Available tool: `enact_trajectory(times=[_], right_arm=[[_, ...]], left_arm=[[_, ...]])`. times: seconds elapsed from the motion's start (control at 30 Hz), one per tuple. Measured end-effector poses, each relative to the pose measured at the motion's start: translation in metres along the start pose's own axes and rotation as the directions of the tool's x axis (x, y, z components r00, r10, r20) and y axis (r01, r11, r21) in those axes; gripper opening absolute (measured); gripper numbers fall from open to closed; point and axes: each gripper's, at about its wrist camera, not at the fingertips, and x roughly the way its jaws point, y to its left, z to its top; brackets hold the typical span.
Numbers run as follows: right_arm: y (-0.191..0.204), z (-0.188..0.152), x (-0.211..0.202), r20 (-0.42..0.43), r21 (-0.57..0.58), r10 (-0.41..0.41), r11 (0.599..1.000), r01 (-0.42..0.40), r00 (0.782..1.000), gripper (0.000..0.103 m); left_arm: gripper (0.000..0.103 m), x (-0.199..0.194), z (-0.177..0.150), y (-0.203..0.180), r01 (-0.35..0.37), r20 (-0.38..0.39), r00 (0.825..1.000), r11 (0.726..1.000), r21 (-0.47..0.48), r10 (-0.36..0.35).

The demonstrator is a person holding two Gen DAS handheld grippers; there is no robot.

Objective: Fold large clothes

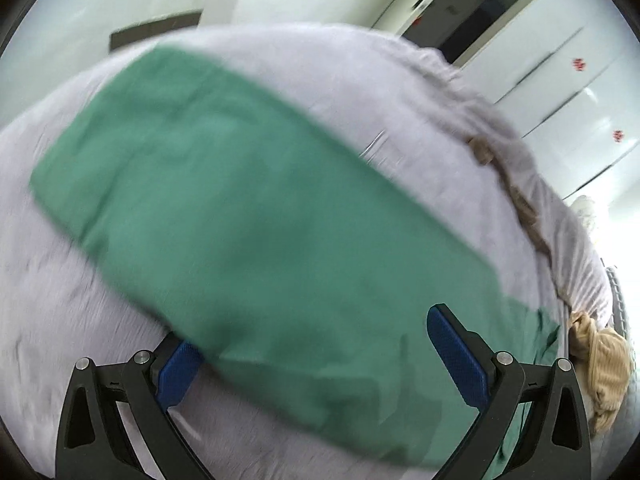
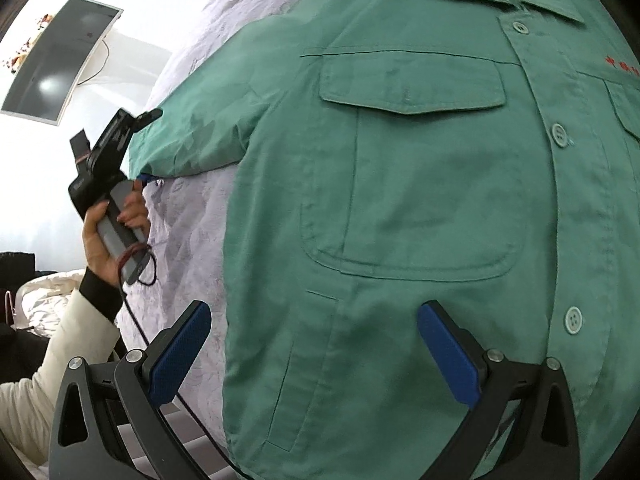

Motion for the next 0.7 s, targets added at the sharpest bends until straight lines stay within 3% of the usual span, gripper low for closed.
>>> enact_trajectory(times=[0.03, 0.07, 0.1, 0.13, 0.17, 0.2, 0.3, 0.37, 0.47, 0.57, 0.7], right_arm=[[0.002, 0.001, 0.002, -0.001, 0.0, 0.0, 1.0, 0.0, 1.0, 0.103], [0.002, 0.0, 0.002, -0.003, 0.004, 0.0, 1.0, 0.0, 1.0, 0.103], [0.001, 0.0, -0.001, -0.006, 0.01, 0.004, 1.0, -0.004, 1.0, 0.103], [-0.002, -0.001, -0.007, -0.007, 0.015, 0.01, 1.0, -0.01, 1.0, 0.103], [-0.004, -0.002, -0.009, -0.001, 0.02, 0.018, 1.0, -0.018, 1.0, 0.103], [-0.009, -0.001, -0.013, 0.001, 0.024, 0.025, 0.999, -0.025, 1.0, 0.103], [-0.023, -0.003, -0.016, 0.011, 0.037, 0.036, 0.999, -0.036, 0.999, 0.103], [-0.03, -0.003, -0.023, 0.027, 0.054, 0.053, 0.997, -0.054, 0.998, 0.103], [-0.044, -0.005, -0.036, 0.064, 0.08, 0.075, 0.994, -0.08, 0.995, 0.103], [-0.059, -0.007, -0.056, 0.115, 0.096, 0.071, 0.992, -0.083, 0.991, 0.103], [-0.092, -0.011, -0.084, 0.171, 0.154, 0.035, 0.986, -0.062, 0.985, 0.103]], left_arm=[[0.103, -0.001, 0.003, 0.0, -0.004, 0.012, 1.0, 1.0, 0.005, 0.003], [0.096, 0.0, 0.006, 0.001, -0.014, 0.018, 1.0, 1.0, 0.002, 0.014], [0.067, 0.004, 0.008, 0.001, -0.026, 0.01, 1.0, 1.0, -0.017, 0.026], [0.05, 0.009, 0.01, 0.005, -0.028, -0.009, 1.0, 0.999, -0.037, 0.027], [0.021, 0.018, 0.011, 0.008, -0.014, -0.036, 0.999, 0.997, -0.071, 0.011], [0.008, 0.021, 0.012, 0.012, 0.018, -0.05, 0.998, 0.994, -0.108, -0.024], [0.008, 0.012, 0.01, 0.007, 0.074, -0.023, 0.997, 0.991, -0.114, -0.077], [0.008, 0.0, 0.011, -0.006, 0.149, -0.002, 0.989, 0.984, -0.098, -0.15], [0.008, -0.017, 0.014, -0.048, 0.296, 0.012, 0.955, 0.954, -0.05, -0.295], [0.008, -0.031, 0.008, -0.105, 0.386, -0.01, 0.923, 0.921, 0.056, -0.386], [0.008, -0.04, -0.022, -0.202, 0.498, -0.103, 0.867, 0.84, 0.216, -0.487]])
